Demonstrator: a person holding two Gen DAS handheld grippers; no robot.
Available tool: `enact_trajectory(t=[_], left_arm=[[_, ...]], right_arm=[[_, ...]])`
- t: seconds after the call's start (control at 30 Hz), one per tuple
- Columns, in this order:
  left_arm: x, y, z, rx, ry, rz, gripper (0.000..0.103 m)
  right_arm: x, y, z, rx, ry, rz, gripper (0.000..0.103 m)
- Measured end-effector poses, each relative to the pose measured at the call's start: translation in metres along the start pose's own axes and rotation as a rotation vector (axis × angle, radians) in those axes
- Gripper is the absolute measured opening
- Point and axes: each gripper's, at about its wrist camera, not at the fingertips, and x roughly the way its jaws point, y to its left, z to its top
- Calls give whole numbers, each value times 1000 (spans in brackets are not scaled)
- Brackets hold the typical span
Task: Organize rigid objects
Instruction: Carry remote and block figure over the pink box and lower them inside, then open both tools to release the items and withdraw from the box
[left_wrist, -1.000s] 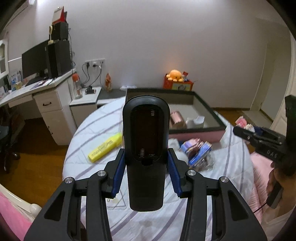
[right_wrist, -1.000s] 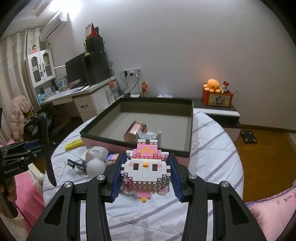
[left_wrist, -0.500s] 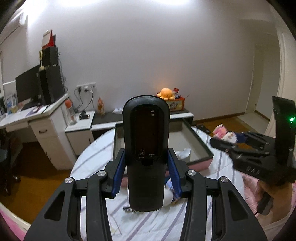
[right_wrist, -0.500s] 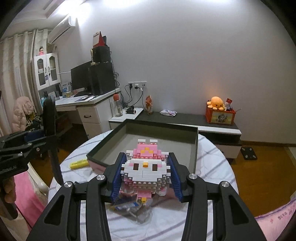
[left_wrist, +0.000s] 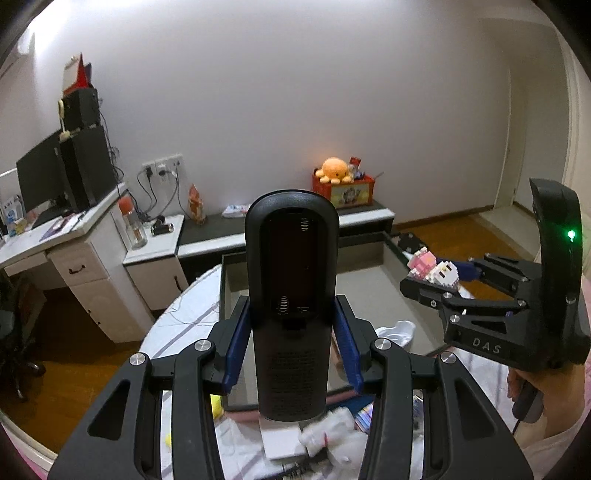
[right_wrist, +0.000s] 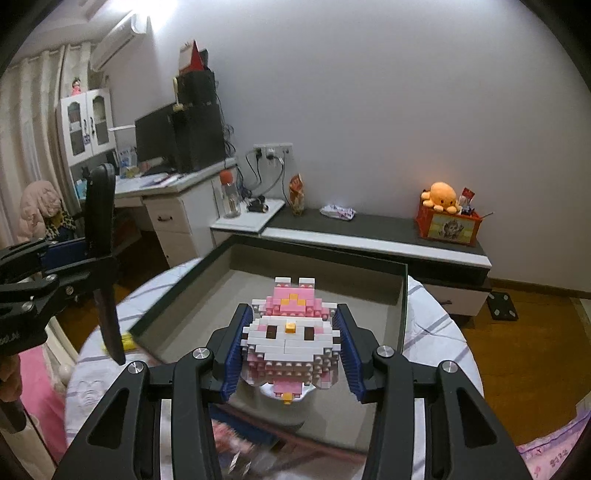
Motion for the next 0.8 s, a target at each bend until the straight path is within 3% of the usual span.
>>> enact_trajectory(t=[0.27,0.43,0.7,0.77,0.8], left_arm=[[74,9,-10,-24,125,21,44],[99,7,-16,-29,170,18,45],[116,5,-25,-44,201,67,46],[113,4,-25,-48,200,80,50],[111,4,-25,-49,197,89,58]], right_arm=[[60,-22,-4,5,106,-49,46],[79,-32,-10,21,163,-71,47],[85,-40,-13,46,167,-89,47],[86,-42,-14,58,182,-92,47],[86,-43,-15,63,179,-93,50]])
